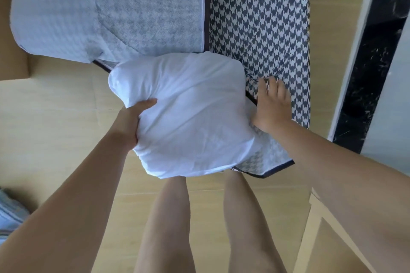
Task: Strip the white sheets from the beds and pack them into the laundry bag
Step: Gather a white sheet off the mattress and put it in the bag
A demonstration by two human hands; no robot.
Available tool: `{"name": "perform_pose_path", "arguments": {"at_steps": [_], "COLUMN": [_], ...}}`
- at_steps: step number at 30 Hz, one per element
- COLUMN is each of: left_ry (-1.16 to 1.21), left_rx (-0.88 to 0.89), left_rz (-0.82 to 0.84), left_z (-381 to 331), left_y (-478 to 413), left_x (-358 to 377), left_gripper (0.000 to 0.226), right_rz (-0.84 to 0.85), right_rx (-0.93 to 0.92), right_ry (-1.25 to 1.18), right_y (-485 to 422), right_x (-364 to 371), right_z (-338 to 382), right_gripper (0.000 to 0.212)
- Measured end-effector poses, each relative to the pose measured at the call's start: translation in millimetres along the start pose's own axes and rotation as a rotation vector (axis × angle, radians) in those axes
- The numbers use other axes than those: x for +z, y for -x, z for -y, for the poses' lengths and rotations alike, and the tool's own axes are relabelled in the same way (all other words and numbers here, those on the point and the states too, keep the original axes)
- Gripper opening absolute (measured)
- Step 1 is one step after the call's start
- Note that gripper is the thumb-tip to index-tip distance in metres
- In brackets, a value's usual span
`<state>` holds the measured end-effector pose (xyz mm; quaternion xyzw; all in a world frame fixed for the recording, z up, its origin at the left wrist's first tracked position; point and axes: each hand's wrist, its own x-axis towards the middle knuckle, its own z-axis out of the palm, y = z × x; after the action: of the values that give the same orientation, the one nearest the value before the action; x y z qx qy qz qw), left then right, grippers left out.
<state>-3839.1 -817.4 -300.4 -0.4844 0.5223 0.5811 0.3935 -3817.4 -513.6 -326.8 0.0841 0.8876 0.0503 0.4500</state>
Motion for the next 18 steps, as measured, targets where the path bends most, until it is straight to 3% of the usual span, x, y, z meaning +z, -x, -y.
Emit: {"name": "perform_pose_path", "arguments": {"at_steps": [4, 9, 10, 13, 15, 18], "left_ry": [-0.012, -0.004, -0.007, -0.005, -0.006, 0.004], "left_rx": [0.045, 0.079, 0.085, 0.107, 0.134, 0.173], "left_rz": [0.043, 0.035, 0.032, 0.022, -0.003, -0.046], "left_z": [12, 19, 19, 18, 17, 16], "left_y": [-5, 8, 13, 29, 40, 64], "left_x": [-5, 2, 7, 20, 26, 35], "left_gripper": [0.045, 0.059, 0.06, 0.067, 0.061, 0.052], "right_rz": [-0.02, -0.054, -0.038, -0.085, -0.209, -0.345], "right_rx": [-0.053, -0.094, -0.112, -0.199, -0.205, -0.025], "right_ry": [0.321, 0.386, 0.359, 0.176, -0.031, -0.477], "right_y": [-27, -43, -41, -36, -30, -34], "right_x": [18, -8, -13, -25, -39, -76], "right_z": [-1, -10, -11, -10, -12, -24], "right_gripper": [0.104, 0.113, 0.102, 0.04, 0.024, 0.022]}}
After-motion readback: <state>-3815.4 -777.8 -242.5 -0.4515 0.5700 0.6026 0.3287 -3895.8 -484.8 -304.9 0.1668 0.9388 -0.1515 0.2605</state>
